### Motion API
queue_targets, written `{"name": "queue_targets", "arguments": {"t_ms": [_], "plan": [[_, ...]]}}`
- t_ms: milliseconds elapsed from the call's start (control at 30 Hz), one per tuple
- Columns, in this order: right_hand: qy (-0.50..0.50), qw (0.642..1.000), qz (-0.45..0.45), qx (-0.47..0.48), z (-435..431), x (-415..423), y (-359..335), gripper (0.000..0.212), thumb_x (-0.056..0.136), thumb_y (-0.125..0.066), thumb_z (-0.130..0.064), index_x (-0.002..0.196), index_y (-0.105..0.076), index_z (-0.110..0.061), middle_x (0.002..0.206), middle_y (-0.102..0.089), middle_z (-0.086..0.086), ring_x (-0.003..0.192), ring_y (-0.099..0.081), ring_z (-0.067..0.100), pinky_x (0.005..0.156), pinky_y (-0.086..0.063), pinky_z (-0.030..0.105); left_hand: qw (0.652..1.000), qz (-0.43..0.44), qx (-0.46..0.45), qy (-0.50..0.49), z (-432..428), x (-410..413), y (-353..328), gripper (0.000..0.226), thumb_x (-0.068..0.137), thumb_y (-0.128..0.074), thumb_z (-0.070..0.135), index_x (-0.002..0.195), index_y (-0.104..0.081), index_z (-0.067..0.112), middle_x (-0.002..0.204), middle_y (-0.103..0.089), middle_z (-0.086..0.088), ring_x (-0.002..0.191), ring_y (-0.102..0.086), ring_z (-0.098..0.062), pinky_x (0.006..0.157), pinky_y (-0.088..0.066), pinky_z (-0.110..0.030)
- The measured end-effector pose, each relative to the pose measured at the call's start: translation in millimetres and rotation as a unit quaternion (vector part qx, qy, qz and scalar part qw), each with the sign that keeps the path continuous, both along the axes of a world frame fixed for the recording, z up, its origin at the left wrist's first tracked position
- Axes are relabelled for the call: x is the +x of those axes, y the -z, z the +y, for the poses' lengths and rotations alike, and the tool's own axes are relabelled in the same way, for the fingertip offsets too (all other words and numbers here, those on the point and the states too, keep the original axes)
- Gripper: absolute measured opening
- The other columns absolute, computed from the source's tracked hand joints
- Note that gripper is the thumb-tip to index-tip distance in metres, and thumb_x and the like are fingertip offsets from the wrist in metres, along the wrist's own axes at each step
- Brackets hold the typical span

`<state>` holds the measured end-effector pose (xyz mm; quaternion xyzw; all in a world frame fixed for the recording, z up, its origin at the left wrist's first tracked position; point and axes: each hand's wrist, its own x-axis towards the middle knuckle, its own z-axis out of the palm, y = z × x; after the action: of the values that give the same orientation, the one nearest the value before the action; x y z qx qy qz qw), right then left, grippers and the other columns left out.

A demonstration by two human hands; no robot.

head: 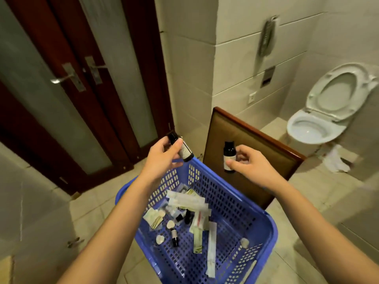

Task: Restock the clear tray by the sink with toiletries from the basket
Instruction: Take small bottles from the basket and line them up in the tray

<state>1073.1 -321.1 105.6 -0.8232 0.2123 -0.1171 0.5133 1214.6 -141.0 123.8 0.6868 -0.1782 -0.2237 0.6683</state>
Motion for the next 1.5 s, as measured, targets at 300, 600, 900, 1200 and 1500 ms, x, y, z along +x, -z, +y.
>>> {"name": "queue_targets", "arguments": {"t_ms": [300, 600, 900, 1200, 1500], "plan": [[0.139, 0.983, -0.109, 0.050, -21.6, -80.4, -38.4, 0.010, 0.084, -0.067, -0.013, 0.088, -0.062, -0.020, 0.077, -0.058, -0.001, 0.071, -0.052, 0.012, 0.068, -0.044, 0.022, 0.987, -0.011, 0.006, 0.158, -68.2, -57.3, -26.4, 0.013, 0.094, -0.051, 0.024, 0.094, -0.063, 0.018, 0.078, -0.056, -0.004, 0.062, -0.056, -0.010, 0.072, -0.055, -0.035], [0.273, 0.941, -0.177, 0.090, -26.1, -170.8, -53.6, 0.016, 0.086, -0.063, -0.012, 0.095, -0.065, -0.026, 0.096, -0.069, 0.004, 0.090, -0.064, 0.018, 0.086, -0.053, 0.034, 0.959, 0.047, 0.003, 0.280, -112.8, -125.0, -31.4, 0.019, 0.094, -0.051, 0.028, 0.102, -0.065, 0.017, 0.082, -0.061, -0.004, 0.077, -0.059, -0.013, 0.065, -0.056, -0.024], [0.308, 0.930, -0.166, 0.113, -14.5, -278.1, -48.3, 0.020, 0.088, -0.060, -0.006, 0.096, -0.066, -0.023, 0.087, -0.070, -0.001, 0.080, -0.067, 0.011, 0.079, -0.057, 0.029, 0.927, 0.081, -0.015, 0.365, -131.9, -219.4, -37.1, 0.029, 0.094, -0.047, 0.032, 0.105, -0.061, 0.008, 0.078, -0.062, -0.004, 0.064, -0.062, -0.005, 0.058, -0.053, -0.019], [0.408, 0.897, -0.145, 0.090, 12.9, -445.0, -24.2, 0.020, 0.083, -0.066, -0.007, 0.090, -0.063, -0.025, 0.086, -0.067, -0.001, 0.076, -0.064, 0.004, 0.074, -0.055, 0.019, 0.884, 0.117, 0.039, 0.450, -157.2, -384.9, -11.8, 0.022, 0.094, -0.049, 0.031, 0.090, -0.064, 0.015, 0.062, -0.062, 0.006, 0.069, -0.059, -0.009, 0.053, -0.051, -0.018], [0.547, 0.823, -0.109, 0.108, 89.1, -649.3, 12.9, 0.017, 0.085, -0.063, -0.002, 0.089, -0.064, -0.019, 0.081, -0.067, -0.003, 0.066, -0.063, -0.003, 0.069, -0.051, 0.010, 0.801, 0.136, 0.104, 0.573, -147.6, -597.8, 44.0, 0.021, 0.093, -0.051, 0.032, 0.091, -0.063, 0.015, 0.061, -0.062, 0.007, 0.062, -0.061, -0.005, 0.052, -0.050, -0.017]]}}
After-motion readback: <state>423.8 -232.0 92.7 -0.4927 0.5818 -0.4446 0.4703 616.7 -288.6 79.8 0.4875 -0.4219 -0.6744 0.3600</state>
